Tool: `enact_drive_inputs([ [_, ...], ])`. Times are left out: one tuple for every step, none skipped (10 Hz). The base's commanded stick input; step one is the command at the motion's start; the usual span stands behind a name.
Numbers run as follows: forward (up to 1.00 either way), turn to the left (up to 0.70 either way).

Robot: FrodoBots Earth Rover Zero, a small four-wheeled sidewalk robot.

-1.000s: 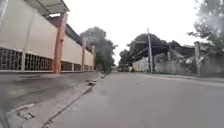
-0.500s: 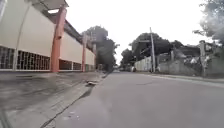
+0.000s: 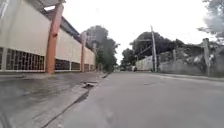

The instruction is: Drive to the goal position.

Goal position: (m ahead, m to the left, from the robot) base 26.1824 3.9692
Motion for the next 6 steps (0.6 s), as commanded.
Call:
enact_drive_inputs([
  [0.70,0.00],
  [0.70,0.00],
  [0.70,-0.09],
  [0.70,-0.27],
  [0.70,-0.28],
  [0.70,-0.15],
])
